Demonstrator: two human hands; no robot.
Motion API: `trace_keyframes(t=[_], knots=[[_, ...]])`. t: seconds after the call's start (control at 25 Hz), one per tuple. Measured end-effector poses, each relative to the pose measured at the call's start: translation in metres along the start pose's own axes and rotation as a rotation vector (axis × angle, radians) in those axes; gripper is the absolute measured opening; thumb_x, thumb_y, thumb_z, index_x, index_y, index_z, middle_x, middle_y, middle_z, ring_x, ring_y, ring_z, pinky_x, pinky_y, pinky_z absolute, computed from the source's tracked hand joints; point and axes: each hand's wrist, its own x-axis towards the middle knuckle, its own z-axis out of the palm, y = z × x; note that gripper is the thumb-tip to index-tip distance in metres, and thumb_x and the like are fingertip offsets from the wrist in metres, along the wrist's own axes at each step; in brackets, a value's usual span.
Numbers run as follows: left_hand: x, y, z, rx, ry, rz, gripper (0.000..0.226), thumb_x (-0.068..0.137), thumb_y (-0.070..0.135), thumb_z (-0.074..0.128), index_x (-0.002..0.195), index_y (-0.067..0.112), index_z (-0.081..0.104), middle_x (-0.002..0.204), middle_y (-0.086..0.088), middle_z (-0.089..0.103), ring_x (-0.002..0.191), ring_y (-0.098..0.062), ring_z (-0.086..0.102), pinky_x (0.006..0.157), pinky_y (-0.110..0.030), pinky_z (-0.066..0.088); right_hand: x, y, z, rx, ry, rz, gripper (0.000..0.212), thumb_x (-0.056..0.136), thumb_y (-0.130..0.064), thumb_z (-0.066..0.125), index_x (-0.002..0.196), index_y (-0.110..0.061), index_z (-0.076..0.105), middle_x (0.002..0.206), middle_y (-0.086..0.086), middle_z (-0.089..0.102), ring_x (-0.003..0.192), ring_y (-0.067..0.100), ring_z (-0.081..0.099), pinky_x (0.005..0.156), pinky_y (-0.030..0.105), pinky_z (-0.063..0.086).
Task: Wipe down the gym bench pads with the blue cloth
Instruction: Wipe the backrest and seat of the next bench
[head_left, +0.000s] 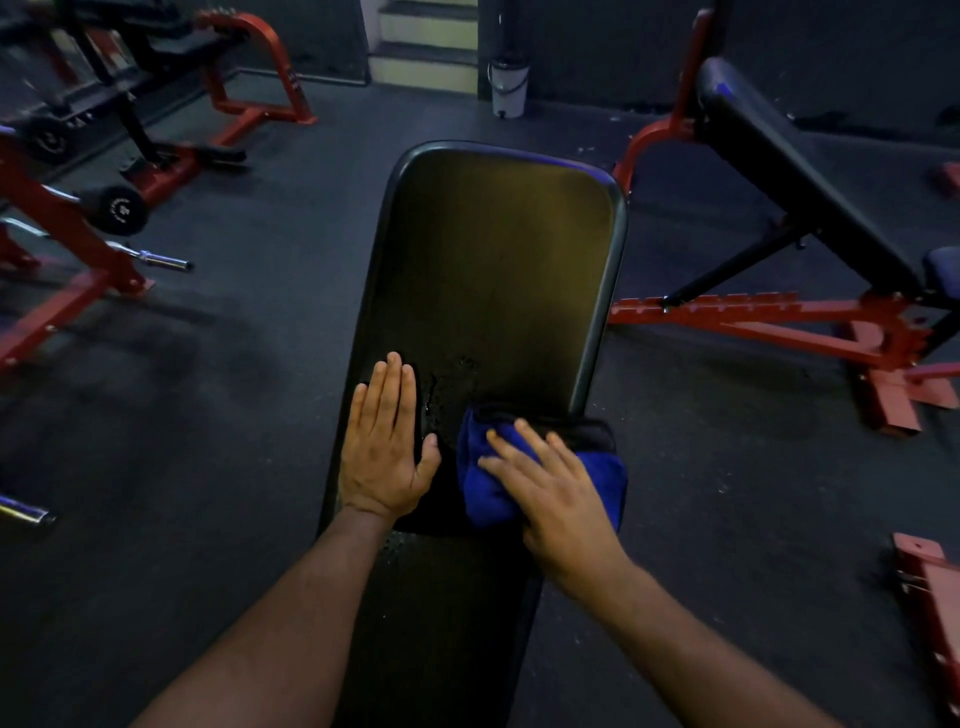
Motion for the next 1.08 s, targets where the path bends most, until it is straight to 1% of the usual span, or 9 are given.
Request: trace_keyframes(t=[0.08,0.16,0.28,0.36,0.52,0.72,0.88,1.0,1.08], knots=[[0.0,-0.001,0.001,0.005,0.006,0.0,0.08,0.094,0.042,0.036,0.16,-0.001,0.018,0.168,-0.021,0.014,0.158,-0.03,0.01,0.129,-0.044,0.007,-0.01,-0.014,-0.014,0.169,-0.124,0.043,0.071,0.083,-0.007,0.061,0.147,-0.03,0.041,0.161,-0.009,0.027,0.149,0.015,0.021,0.119,0.046,0.03],[-0.001,-0.002,0.001,-0.014,0.021,0.007,0.079,0.095,0.042,0.035,0.16,0.0,0.018,0.169,-0.02,0.013,0.158,-0.029,0.01,0.129,-0.043,0.005,-0.011,-0.019,-0.039,0.342,-0.097,0.07,0.074,0.087,-0.003,0.056,0.15,-0.035,0.034,0.163,-0.012,0.018,0.144,0.015,0.032,0.117,0.037,0.032],[-0.001,0.0,0.001,-0.045,0.039,0.002,0.08,0.094,0.042,0.037,0.16,0.0,0.02,0.169,-0.019,0.013,0.158,-0.028,0.01,0.129,-0.043,0.006,0.027,0.007,-0.079,0.31,0.278,0.105,0.07,0.08,0.003,0.052,0.144,-0.025,0.046,0.159,0.002,0.032,0.138,0.026,0.042,0.11,0.037,0.035],[0.0,0.0,0.002,-0.047,0.042,-0.002,0.081,0.092,0.041,0.039,0.16,0.0,0.02,0.169,-0.018,0.014,0.158,-0.028,0.01,0.129,-0.043,0.006,0.071,0.035,-0.101,0.139,0.388,0.122,0.069,0.08,0.003,0.053,0.145,-0.019,0.048,0.158,0.007,0.036,0.143,0.035,0.035,0.115,0.048,0.029],[0.0,0.0,0.001,-0.03,0.045,0.013,0.08,0.093,0.041,0.038,0.159,0.0,0.021,0.168,-0.019,0.017,0.157,-0.03,0.014,0.129,-0.043,0.007,0.111,0.052,-0.075,-0.148,0.299,0.134,0.068,0.086,-0.012,0.055,0.15,-0.026,0.038,0.165,0.008,0.015,0.151,0.039,0.01,0.122,0.054,0.01],[-0.004,0.001,-0.003,-0.039,0.001,0.004,0.078,0.095,0.041,0.035,0.159,0.0,0.02,0.168,-0.02,0.017,0.157,-0.031,0.015,0.128,-0.048,0.012,0.058,0.024,-0.014,-0.057,0.25,0.064,0.062,0.083,-0.011,0.057,0.143,-0.022,0.047,0.164,0.004,0.022,0.152,0.031,0.011,0.122,0.045,0.004],[-0.003,0.0,0.0,-0.042,0.001,0.013,0.076,0.097,0.041,0.034,0.159,-0.001,0.021,0.168,-0.021,0.018,0.157,-0.031,0.015,0.128,-0.048,0.014,0.016,0.0,0.007,0.05,0.138,0.012,0.063,0.077,-0.01,0.053,0.139,-0.02,0.052,0.161,0.004,0.031,0.151,0.028,0.019,0.122,0.046,0.012],[-0.007,-0.001,-0.001,-0.059,-0.009,0.007,0.076,0.096,0.04,0.035,0.159,-0.001,0.022,0.168,-0.021,0.018,0.157,-0.031,0.014,0.128,-0.048,0.013,0.006,-0.011,-0.011,0.32,0.057,0.08,0.062,0.079,0.0,0.054,0.138,-0.02,0.054,0.154,0.001,0.042,0.145,0.017,0.033,0.121,0.035,0.022],[-0.006,0.0,-0.004,-0.086,-0.023,0.008,0.075,0.096,0.04,0.036,0.159,-0.001,0.025,0.167,-0.02,0.02,0.157,-0.031,0.016,0.127,-0.049,0.015,0.012,-0.007,-0.034,0.42,0.118,0.126,0.062,0.078,0.008,0.057,0.135,-0.018,0.057,0.148,0.001,0.051,0.137,0.015,0.044,0.117,0.032,0.031]])
